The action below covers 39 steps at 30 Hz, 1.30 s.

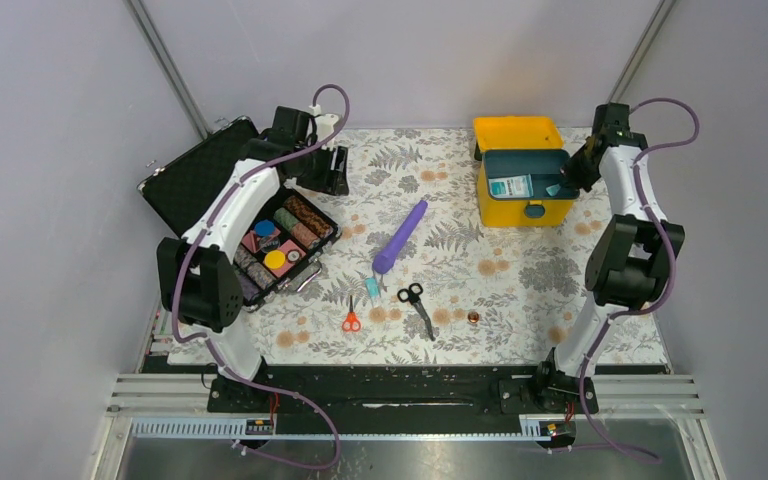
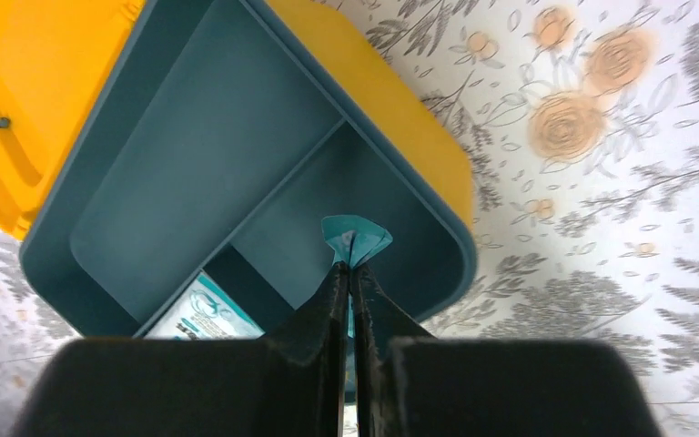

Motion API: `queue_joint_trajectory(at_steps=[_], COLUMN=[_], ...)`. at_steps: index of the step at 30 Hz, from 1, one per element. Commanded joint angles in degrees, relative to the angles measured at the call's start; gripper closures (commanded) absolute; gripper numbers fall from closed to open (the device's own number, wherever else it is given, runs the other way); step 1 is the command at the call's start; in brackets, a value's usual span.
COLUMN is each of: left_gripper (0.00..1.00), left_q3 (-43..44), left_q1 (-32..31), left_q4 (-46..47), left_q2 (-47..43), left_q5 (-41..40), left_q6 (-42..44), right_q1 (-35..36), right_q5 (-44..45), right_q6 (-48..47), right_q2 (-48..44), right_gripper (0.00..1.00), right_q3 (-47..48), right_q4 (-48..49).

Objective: Organize the medicine kit

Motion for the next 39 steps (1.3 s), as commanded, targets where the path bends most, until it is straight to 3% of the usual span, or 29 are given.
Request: queue_joint_trajectory(at_steps=[1, 4, 10, 15, 22, 26, 28, 32, 37, 39], left_gripper=[0.39, 0.39, 0.39, 0.38, 0.39, 0.39, 0.39, 0.39, 0.39, 0.39], left_q3=[-0.84, -0.98, -0.45, -0.19, -3.39, -8.84, -11.65, -13.79, -12.86, -12.13], left_q1=[0.02, -0.17, -1.71, -2.39, -2.53, -2.49, -2.5, -2.66, -2.22, -1.61], left_q4=[0.23, 0.2, 0.09, 0.12, 0.9, 3.49, 5.46, 7.19, 6.77, 6.98], left_q2=[-3.67, -3.76, -3.63, -2.54, -3.49, -5.2, -5.71, -6.7, -7.75, -8.51], left_q5=[-3.12, -3.87, -5.46, -5.56, -1.5, 0.26, 1.25, 1.91, -0.69, -2.76], left_q6=[2.89, 3.46, 5.07, 4.5, 2.81, -0.01, -3.62, -5.64, -5.49, -5.46], right_q1=[-0.3, -0.3, -0.3, -0.29, 0.4, 3.13, 6.41, 17.44, 32.68, 37.85], right_q5=[-3.56, -2.74, -8.36, -9.58, -16.82, -18.8, -20.36, -25.43, -20.26, -18.12], right_q6=[10.85, 14.32, 15.49, 12.21, -6.37, -16.69, -20.24, -23.93, -26.95, -29.75], right_q2=[1.74, 2.9, 3.57, 0.91, -5.37, -9.63, -11.79, -13.98, -12.1, -9.91], right_gripper=[1.0, 0.98, 0.67, 0.61, 0.48, 0.27, 0.23, 0.21, 0.39, 0.42], right_q3=[2.38, 2.53, 3.94, 3.46, -2.42, -6.88, -9.96, -14.86, -16.79, -14.96], right_q4=[1.68, 1.67, 3.87, 4.57, 7.09, 6.12, 6.49, 6.41, 7.28, 7.18])
